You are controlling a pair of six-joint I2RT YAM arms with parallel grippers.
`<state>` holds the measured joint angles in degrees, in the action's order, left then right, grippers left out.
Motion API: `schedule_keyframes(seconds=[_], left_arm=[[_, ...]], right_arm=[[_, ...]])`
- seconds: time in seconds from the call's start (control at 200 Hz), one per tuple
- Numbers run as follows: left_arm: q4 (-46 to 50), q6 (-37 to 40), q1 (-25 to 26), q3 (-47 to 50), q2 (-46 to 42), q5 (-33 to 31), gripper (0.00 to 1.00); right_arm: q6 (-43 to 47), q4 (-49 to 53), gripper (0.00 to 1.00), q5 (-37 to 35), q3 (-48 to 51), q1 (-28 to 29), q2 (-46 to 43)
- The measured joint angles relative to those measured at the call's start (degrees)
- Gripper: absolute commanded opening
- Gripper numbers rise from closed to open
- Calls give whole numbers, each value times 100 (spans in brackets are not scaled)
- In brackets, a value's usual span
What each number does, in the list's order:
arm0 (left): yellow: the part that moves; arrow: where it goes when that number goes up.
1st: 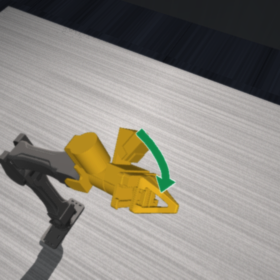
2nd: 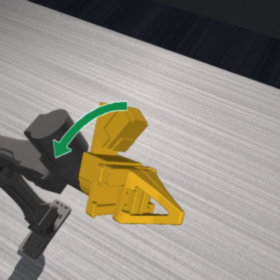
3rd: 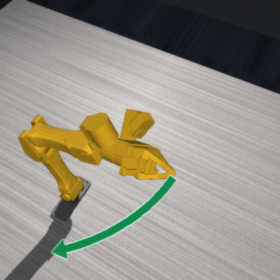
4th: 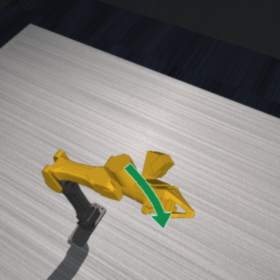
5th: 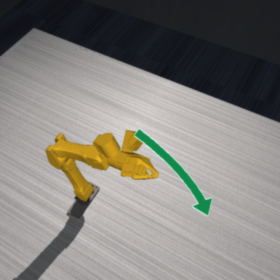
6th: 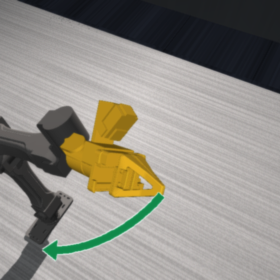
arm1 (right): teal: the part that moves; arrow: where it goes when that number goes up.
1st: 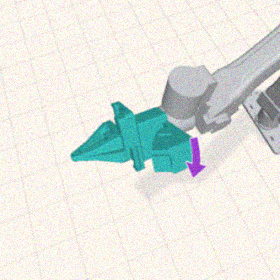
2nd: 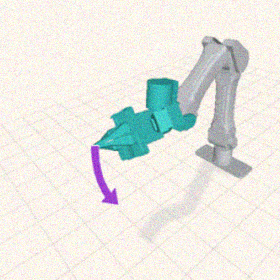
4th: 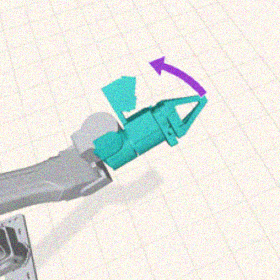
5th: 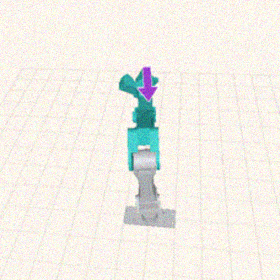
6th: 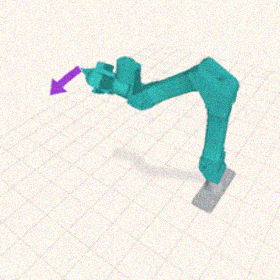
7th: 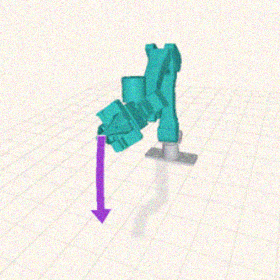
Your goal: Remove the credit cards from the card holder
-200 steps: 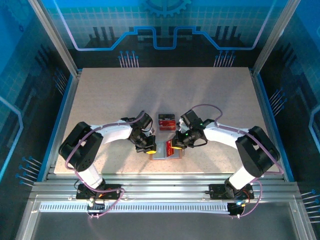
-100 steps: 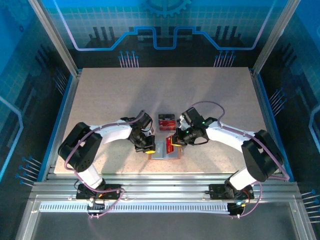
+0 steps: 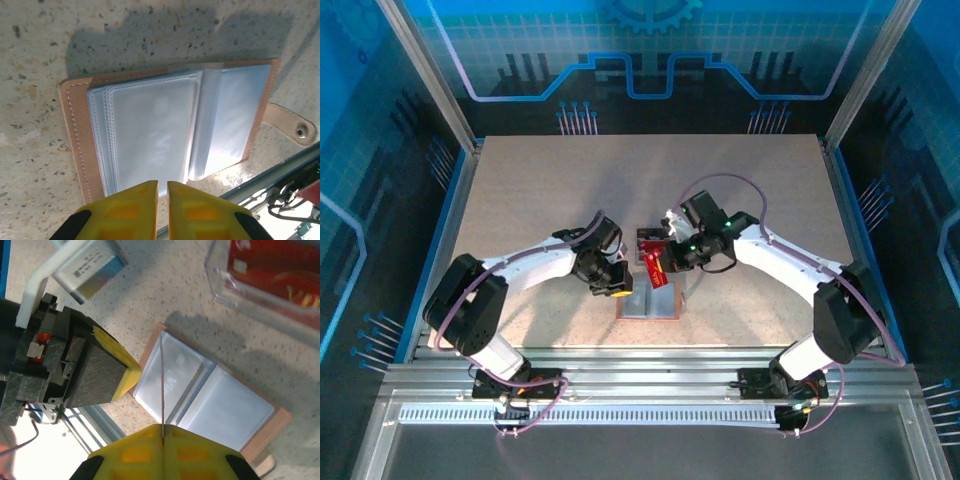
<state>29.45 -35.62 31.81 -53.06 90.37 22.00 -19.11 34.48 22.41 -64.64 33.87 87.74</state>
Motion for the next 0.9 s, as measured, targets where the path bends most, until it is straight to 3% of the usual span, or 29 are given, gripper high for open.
schedule_keyframes(seconds=[0.225, 0.44, 0.9], left_arm=[[-243, -4, -212, 208, -675, -127, 22], [-273, 0, -426, 476, -1056, -232, 26], [-269, 0, -741, 981, -1700, -273, 29]], right_arm=[[2251, 852, 0, -723, -719, -17, 326], [4164, 1773, 0, -1410, -1945, -17, 1266], [6220, 2863, 0, -2055, -3825, 24, 2439]])
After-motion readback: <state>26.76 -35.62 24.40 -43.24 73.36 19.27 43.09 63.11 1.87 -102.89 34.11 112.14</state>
